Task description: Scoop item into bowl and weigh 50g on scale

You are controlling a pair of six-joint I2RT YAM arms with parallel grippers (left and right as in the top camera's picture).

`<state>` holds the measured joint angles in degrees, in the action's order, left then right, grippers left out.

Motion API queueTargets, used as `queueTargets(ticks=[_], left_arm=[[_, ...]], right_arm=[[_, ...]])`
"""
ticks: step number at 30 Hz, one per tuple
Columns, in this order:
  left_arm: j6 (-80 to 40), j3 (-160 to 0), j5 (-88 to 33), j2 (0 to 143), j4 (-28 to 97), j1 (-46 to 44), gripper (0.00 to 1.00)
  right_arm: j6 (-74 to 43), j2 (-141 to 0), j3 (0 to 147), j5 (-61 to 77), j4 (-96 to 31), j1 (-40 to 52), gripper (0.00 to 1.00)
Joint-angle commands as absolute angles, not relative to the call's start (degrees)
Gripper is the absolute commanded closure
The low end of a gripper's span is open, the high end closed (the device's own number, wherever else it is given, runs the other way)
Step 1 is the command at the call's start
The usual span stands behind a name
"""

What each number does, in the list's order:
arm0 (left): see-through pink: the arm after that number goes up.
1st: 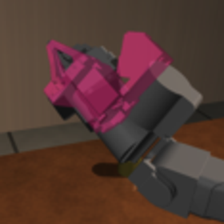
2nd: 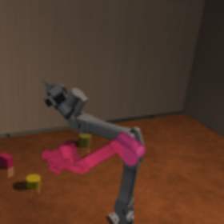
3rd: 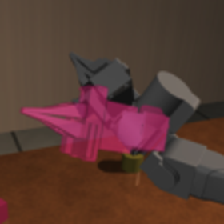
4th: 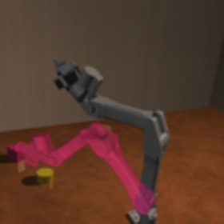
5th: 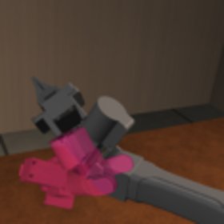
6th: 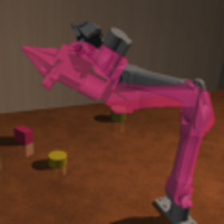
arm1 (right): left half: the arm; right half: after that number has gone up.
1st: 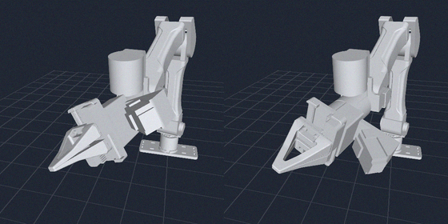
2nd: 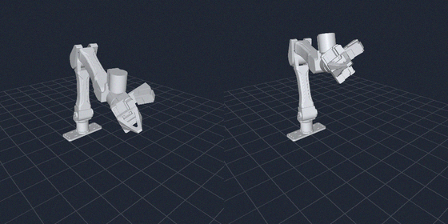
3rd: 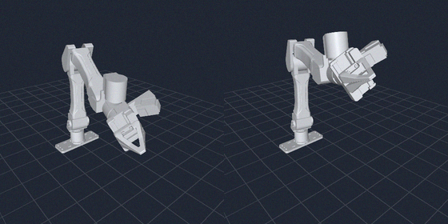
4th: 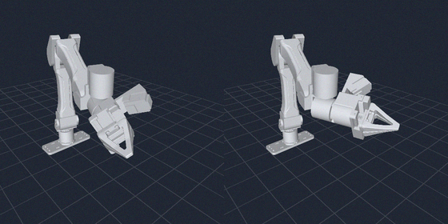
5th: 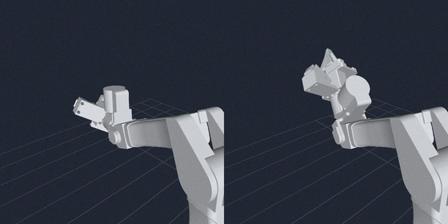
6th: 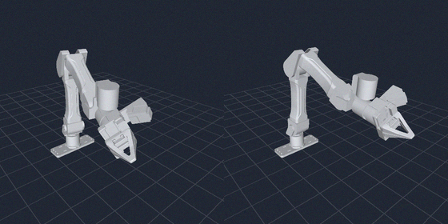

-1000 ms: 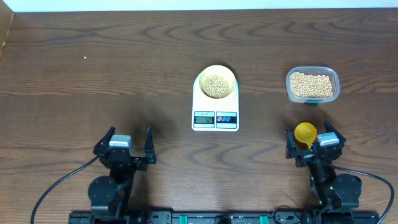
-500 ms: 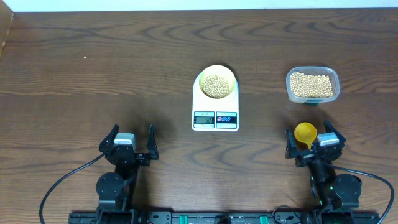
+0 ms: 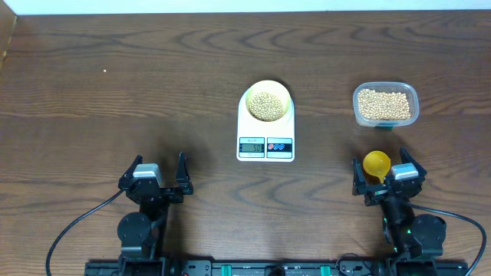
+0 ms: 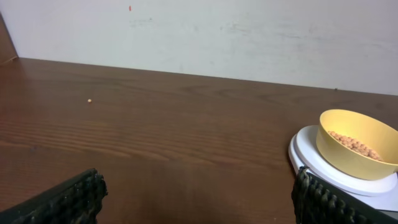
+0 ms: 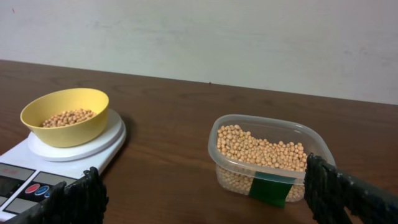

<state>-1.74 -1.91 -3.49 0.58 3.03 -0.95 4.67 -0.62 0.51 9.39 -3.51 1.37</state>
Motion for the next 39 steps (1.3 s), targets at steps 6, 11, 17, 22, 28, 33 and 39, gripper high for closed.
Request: queueTargets(ticks=[6,11,17,22,28,33,39], left_arm=[[-2.9,-0.2,-3.6,0.1,4.0,-0.7,0.02],[-2.9,-0.2,-4.5,0.1,3.9,-0.7,0.02],[0.4,-0.2,-4.8,0.1,3.9,-0.7,0.02],[1.6,-0.2,-4.9,0.1,3.9,-0.7,0.02],[1.8,-0.2,-4.9,0.1,3.8,-0.7,0.02],[-0.5,-0.2,-4.9,0.1,3.7,-0.7,0.02],[-0.5,-0.2,-4.9,0.1,3.7,-0.7,0.02]], right_arm=[[5.2,-0.3,0.3,9.3,-3.6,1.9,0.01],[5.2,-0.3,0.3,9.3,-3.6,1.9,0.01],[5.2,-0.3,0.3,9.3,-3.6,1.9,0.01],[5.2,-0.3,0.3,9.3,-3.6,1.9,0.01],[5.2,-0.3,0.3,9.3,-3.6,1.9,0.01],[5.2,-0.3,0.3,9.3,-3.6,1.9,0.01],[5.2,-0.3,0.3,9.3,-3.6,1.9,0.01]])
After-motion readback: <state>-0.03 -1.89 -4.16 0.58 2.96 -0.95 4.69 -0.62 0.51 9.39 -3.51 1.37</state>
